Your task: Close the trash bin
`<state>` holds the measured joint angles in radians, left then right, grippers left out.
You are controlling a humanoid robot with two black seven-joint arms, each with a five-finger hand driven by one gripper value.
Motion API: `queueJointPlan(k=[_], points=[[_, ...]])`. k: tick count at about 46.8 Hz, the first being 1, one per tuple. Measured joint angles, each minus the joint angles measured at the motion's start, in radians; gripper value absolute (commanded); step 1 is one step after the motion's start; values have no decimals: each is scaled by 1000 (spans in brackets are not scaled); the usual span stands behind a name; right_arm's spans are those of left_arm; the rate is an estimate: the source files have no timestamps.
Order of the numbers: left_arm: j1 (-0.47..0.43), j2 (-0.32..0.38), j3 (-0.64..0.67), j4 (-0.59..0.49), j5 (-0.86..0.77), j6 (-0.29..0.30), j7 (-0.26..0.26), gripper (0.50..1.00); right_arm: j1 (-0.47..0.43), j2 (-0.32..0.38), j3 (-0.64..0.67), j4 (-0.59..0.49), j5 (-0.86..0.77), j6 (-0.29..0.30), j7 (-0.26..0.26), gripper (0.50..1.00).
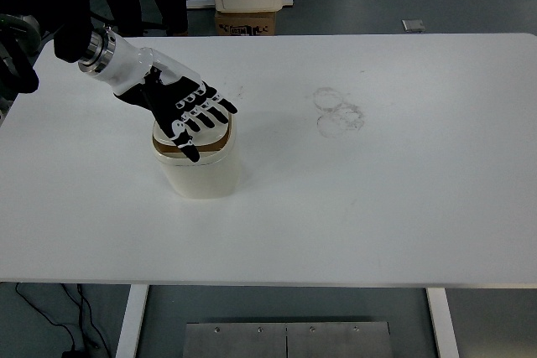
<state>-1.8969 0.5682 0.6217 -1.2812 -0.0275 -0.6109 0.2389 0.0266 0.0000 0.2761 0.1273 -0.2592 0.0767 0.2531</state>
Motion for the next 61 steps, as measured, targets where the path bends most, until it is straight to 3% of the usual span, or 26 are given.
queueJointPlan(k=[44, 61], points=[[19, 8, 22, 13, 7, -1, 1, 1000, 0, 0, 0, 0, 1, 0, 0, 991], [47, 17, -65, 182, -17, 0, -8, 1000, 1, 0, 0, 0, 1, 0, 0, 991]])
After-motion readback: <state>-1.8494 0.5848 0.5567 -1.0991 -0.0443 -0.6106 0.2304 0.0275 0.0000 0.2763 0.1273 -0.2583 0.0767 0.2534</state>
